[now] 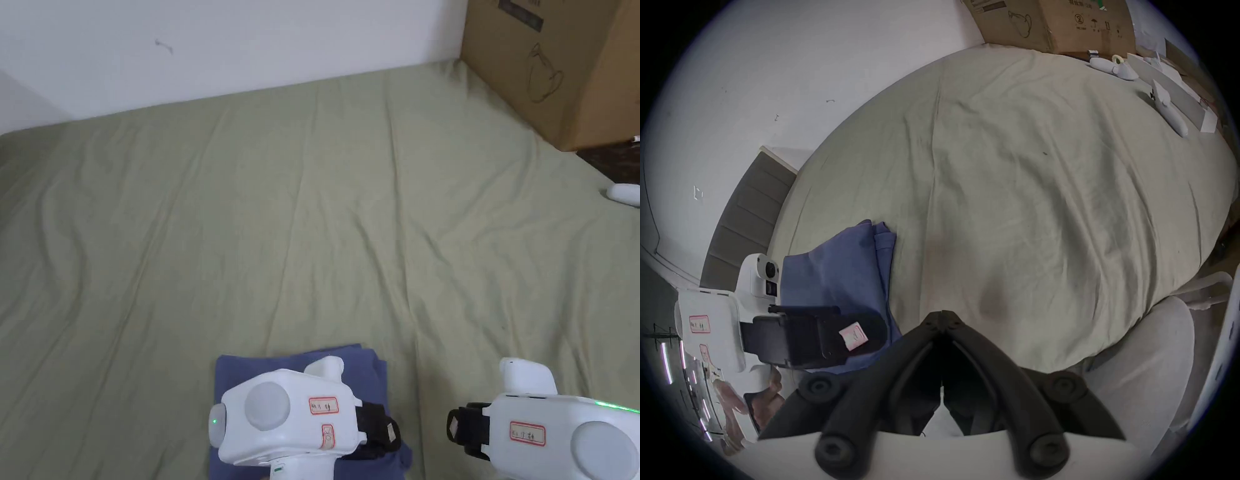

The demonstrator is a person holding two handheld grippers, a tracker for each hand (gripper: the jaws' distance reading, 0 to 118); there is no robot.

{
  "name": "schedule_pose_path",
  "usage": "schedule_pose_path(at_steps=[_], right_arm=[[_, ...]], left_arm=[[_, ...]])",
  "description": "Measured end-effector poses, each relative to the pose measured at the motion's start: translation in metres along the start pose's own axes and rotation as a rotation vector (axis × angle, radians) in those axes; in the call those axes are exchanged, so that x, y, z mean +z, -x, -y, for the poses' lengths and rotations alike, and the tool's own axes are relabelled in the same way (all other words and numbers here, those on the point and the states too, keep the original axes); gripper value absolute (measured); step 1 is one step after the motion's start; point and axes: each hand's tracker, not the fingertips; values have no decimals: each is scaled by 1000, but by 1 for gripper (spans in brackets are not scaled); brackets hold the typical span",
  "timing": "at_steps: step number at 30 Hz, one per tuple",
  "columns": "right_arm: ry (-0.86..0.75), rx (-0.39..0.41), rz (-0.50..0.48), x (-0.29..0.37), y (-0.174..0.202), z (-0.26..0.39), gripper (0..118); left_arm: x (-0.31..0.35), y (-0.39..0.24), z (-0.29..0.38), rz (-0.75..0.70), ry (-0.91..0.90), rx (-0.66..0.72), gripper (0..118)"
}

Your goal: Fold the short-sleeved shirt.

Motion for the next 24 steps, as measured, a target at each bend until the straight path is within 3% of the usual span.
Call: schedule_pose_path(at_steps=[6, 11, 15, 19, 21, 24], right_arm=[[2, 26, 10, 4, 9, -1, 0], [-10, 55, -31, 11, 26, -9, 0], [-22, 170, -93, 7, 66, -24, 0], [23, 288, -143, -16, 114, -29, 0], [66, 388, -156, -36, 137, -27, 0], [173, 403, -124, -83, 148, -21, 0]], left_arm=[[6, 0, 10, 59, 30, -15, 0], [71, 15, 0, 122, -115, -18, 0], [131, 57, -4, 59, -242, 24, 0], [163, 107, 9, 29, -310, 156, 0], [173, 125, 20, 40, -337, 206, 0], [180, 146, 33, 58, -353, 245, 0]])
